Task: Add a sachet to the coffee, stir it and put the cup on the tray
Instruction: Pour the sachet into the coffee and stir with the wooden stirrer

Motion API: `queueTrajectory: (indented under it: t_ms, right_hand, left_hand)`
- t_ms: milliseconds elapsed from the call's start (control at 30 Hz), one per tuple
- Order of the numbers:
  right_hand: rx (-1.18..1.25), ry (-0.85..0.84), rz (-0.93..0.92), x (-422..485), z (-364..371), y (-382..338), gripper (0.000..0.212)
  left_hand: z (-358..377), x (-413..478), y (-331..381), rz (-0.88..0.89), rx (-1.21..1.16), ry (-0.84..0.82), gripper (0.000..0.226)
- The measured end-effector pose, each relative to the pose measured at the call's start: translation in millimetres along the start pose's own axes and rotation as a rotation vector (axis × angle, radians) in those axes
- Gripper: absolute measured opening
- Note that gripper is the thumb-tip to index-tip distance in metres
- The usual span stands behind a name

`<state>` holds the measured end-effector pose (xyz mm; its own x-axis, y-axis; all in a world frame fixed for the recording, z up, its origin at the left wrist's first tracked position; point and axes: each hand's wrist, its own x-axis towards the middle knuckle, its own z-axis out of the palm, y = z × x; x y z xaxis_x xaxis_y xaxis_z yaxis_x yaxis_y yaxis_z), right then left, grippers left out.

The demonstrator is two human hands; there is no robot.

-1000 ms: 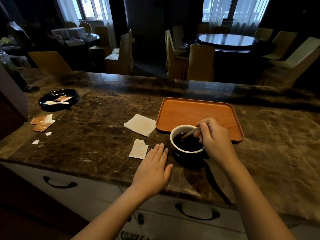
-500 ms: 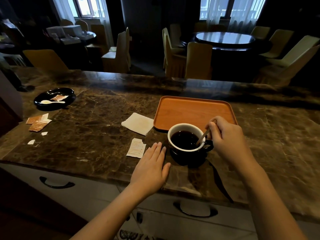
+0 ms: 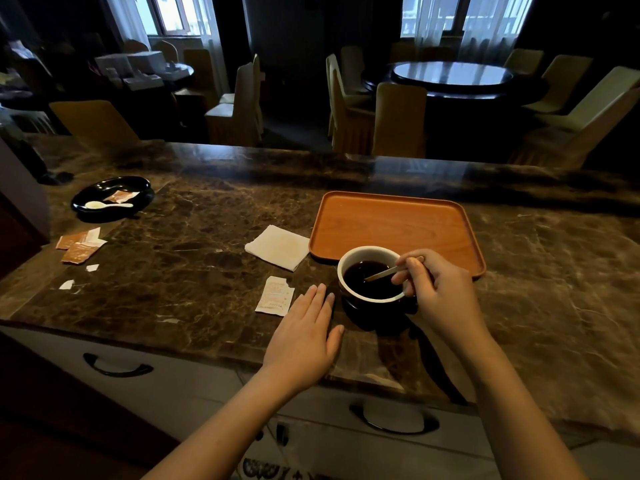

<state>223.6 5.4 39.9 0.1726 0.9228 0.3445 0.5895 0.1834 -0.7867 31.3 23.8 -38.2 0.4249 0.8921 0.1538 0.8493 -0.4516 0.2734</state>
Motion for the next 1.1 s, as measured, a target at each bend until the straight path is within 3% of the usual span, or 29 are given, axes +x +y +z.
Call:
queueTrajectory:
  t_ms: [233, 433, 633, 1100]
  right_hand:
    - [-0.043, -0.055, 0.016, 7.1, -16.9, -5.5, 0.02]
    - [-0.219, 0.058, -0.075, 11.5, -25.3, -5.3, 0.015]
    - [-0.145, 0.151, -0.152, 3.5, -29.2, -4.9, 0.016]
    - [-0.166, 0.189, -0.228, -6.5, -29.5, -1.2, 0.015]
  left_hand:
    - [0.6, 0.0, 0.4, -0.001, 0.005, 0.006, 0.056]
    - [0.3, 0.0, 0.6, -0.007, -0.002, 0.006, 0.056]
    - [0.3, -0.1, 0.6, -0.004, -0.007, 0.002, 0.056]
    - [0.4, -0.2, 0.3, -0.004, -0.013, 0.018, 0.056]
